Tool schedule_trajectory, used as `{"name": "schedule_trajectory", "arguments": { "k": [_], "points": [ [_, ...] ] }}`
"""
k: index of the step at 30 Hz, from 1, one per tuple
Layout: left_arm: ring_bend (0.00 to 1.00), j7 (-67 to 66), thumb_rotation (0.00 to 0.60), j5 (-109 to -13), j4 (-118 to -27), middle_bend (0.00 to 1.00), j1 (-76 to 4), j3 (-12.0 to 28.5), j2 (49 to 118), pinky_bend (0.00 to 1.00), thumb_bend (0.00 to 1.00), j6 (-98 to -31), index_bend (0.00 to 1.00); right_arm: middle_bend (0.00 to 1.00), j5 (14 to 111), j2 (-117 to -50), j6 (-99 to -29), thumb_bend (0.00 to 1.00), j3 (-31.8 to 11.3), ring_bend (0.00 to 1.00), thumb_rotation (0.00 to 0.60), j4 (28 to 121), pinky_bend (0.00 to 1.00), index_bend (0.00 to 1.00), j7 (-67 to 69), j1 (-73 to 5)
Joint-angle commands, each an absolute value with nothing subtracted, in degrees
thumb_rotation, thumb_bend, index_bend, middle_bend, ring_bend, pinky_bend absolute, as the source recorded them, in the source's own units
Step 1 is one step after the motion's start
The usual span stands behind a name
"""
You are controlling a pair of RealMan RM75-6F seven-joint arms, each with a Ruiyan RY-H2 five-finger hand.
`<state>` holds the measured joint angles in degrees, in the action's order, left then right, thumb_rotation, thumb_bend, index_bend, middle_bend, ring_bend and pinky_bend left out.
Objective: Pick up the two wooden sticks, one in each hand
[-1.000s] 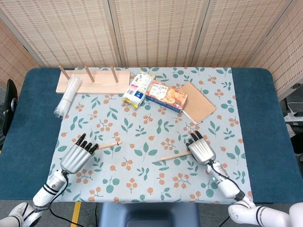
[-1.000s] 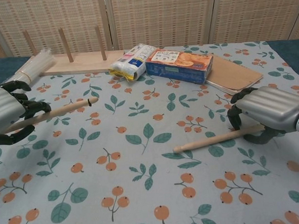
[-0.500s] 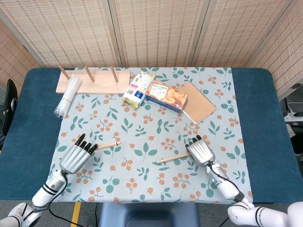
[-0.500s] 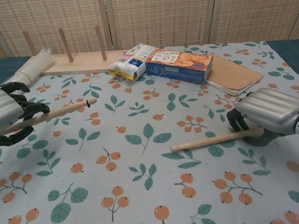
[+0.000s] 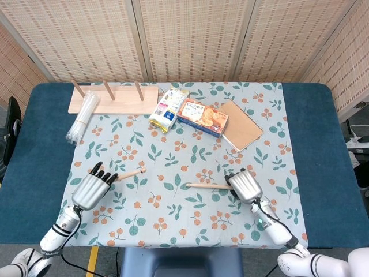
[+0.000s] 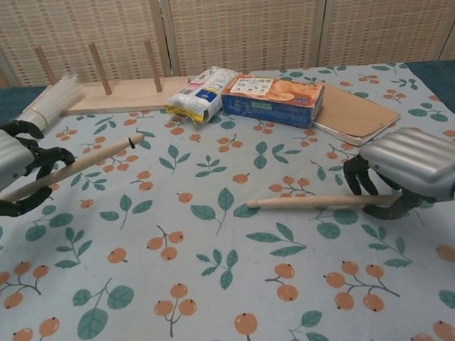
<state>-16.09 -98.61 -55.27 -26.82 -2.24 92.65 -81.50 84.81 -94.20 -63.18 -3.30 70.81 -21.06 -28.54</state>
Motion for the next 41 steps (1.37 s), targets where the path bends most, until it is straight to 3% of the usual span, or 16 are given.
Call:
{"name": "schedule_trajectory", "arguments": {
  "k": [1, 12, 18, 28, 41],
  "points": [
    [0.55, -17.2, 0.600, -96.8, -60.7, 0.86, -27.5, -0.8, 90.1, 0.27, 0.48, -79.6, 0.87, 0.90, 85.4, -93.0, -64.9, 0.29, -4.4, 0.68, 0.600, 73.5, 0.54, 1.00, -15.0, -28.5],
    [0.56, -19.2, 0.600, -91.2, -73.5, 0.87, -30.3, 3.9, 84.6, 0.27, 0.48, -73.6, 0.88, 0.90, 91.9, -92.3, -70.0, 0.29, -5.1, 0.68, 0.600, 78.9, 0.54, 1.00, -1.1, -30.4],
    [0.56, -19.8, 0.600, -91.0, -77.4, 0.87, -30.8, 4.1, 83.7, 0.28, 0.48, -72.7, 0.88, 0.90, 93.2, -93.6, -70.6, 0.29, -5.6, 0.68, 0.600, 78.8, 0.54, 1.00, 0.1, -31.6],
    [0.56, -26.7, 0.600, -91.0, -92.5, 0.87, -32.3, 4.5, 82.9, 0.28, 0.48, -70.7, 0.88, 0.90, 90.5, -100.8, -68.5, 0.29, -10.8, 0.68, 0.600, 76.0, 0.54, 1.00, 0.2, -36.7],
    [0.56, -29.1, 0.600, -90.8, -93.3, 0.87, -32.6, 4.4, 83.8, 0.28, 0.48, -69.8, 0.88, 0.90, 88.5, -101.3, -68.3, 0.29, -10.7, 0.68, 0.600, 75.3, 0.54, 1.00, -0.3, -37.4]
  ]
}}
